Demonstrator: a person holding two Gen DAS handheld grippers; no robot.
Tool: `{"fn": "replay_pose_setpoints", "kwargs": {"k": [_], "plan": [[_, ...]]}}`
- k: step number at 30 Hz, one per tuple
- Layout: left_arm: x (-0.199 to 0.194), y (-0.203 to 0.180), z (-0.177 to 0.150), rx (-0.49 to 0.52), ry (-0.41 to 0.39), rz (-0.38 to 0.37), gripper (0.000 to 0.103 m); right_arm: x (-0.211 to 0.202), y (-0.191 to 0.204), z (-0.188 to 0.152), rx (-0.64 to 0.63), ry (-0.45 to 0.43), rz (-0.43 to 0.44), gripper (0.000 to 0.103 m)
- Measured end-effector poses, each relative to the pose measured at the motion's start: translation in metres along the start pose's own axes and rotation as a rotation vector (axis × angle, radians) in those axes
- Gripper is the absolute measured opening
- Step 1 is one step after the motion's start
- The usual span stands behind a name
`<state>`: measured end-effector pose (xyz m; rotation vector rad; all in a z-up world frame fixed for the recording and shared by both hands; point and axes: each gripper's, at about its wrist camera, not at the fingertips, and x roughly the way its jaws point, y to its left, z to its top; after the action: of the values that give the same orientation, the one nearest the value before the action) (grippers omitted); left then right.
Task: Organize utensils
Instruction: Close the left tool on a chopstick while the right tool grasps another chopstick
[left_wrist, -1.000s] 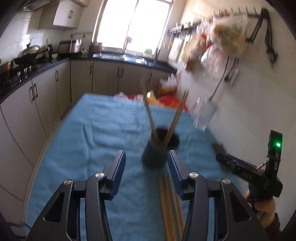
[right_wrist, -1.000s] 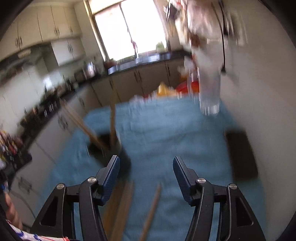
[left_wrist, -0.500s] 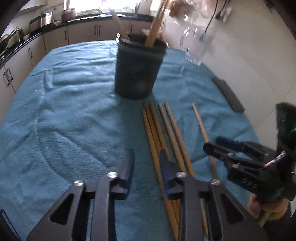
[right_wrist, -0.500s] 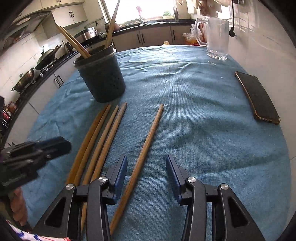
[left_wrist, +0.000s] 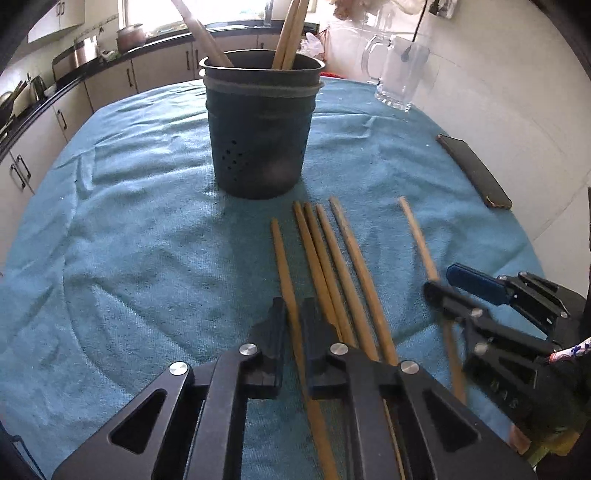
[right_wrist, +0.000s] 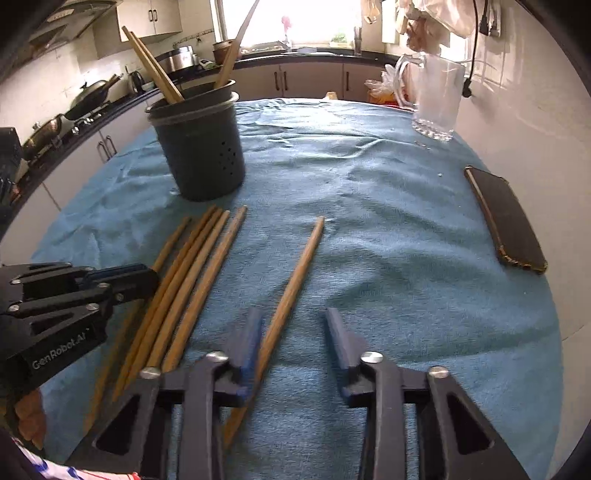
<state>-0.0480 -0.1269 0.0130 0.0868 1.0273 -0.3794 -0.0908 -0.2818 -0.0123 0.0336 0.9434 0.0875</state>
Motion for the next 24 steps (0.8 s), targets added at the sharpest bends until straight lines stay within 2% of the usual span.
{"fn": "replay_pose_setpoints", "kwargs": {"k": [5,12,14,15,17,24], "plan": [[-0.011,0.021,-0.008,-0.037,0.054,-0.001,0.006,-0.006,-0.023,-0.002,0.079,0.055,0.050,0.010],[-0.019,0.042,-0.016,-0.076,0.113,-0.058,0.007,-0.017,-0.048,-0.013,0.149,0.126,0.117,0.013],[-0.017,0.041,-0.011,-0.071,0.129,-0.051,0.007,-0.015,-0.048,-0.009,0.141,0.137,0.104,0.017],[-0.015,0.039,-0.008,-0.067,0.138,-0.048,0.007,-0.014,-0.046,-0.007,0.133,0.141,0.096,0.024],[-0.011,0.037,-0.003,-0.054,0.152,-0.042,0.007,-0.008,-0.042,0.000,0.105,0.152,0.074,0.027],[0.003,0.035,0.018,-0.035,0.169,-0.027,0.007,0.016,-0.035,0.033,0.023,0.219,-0.004,0.025]]}}
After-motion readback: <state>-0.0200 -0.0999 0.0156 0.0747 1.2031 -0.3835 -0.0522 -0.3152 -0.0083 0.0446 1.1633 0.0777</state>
